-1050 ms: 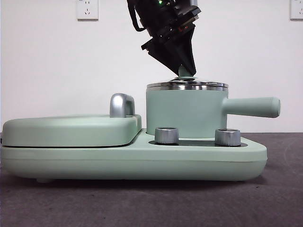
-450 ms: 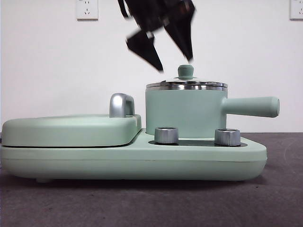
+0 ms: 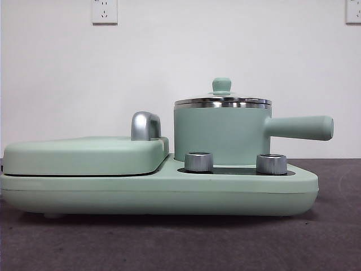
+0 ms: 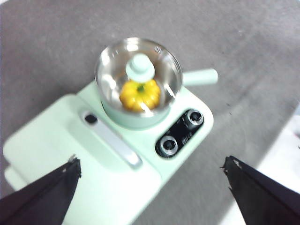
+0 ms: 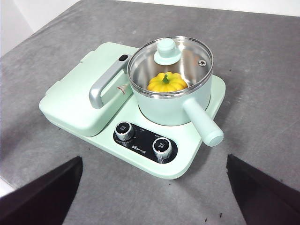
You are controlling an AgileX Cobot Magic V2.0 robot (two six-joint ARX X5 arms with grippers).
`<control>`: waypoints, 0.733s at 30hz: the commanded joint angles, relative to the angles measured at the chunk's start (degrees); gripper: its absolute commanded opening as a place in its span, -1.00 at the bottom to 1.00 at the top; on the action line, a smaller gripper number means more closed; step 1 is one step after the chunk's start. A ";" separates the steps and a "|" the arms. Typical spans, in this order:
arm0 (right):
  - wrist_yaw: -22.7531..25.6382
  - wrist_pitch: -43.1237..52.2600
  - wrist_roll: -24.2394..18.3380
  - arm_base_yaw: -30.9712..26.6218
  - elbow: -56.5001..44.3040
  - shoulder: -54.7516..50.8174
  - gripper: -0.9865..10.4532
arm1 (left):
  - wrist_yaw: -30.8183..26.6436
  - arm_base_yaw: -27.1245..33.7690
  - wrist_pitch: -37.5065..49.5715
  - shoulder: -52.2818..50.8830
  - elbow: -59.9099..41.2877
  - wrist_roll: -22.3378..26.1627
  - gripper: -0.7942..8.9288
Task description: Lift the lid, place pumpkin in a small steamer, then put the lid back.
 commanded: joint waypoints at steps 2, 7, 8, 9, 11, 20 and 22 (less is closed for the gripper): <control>-0.04 0.59 0.94 0.35 0.46 0.28 0.01 | 0.24 -0.26 0.98 -9.18 -13.09 -1.53 0.19; -0.04 0.59 0.66 0.35 0.46 0.31 0.01 | 0.22 0.00 6.25 -22.03 -30.45 -3.41 0.19; -0.04 0.59 0.48 0.35 0.46 0.31 0.01 | 0.22 0.15 7.87 -24.63 -33.48 -4.17 0.19; -0.04 0.59 0.46 0.35 0.46 0.31 0.01 | 0.22 0.24 9.49 -26.82 -35.93 -4.96 0.18; -0.04 0.59 0.48 0.35 0.46 0.31 0.01 | 0.22 0.37 13.55 -31.56 -41.09 -7.04 0.18; -0.07 0.59 0.52 0.35 0.46 0.31 0.01 | -0.42 0.39 27.80 -45.66 -57.40 -17.90 0.18; -0.07 0.59 0.52 0.35 0.46 0.31 0.01 | -0.79 0.39 27.65 -46.60 -58.47 -18.16 0.17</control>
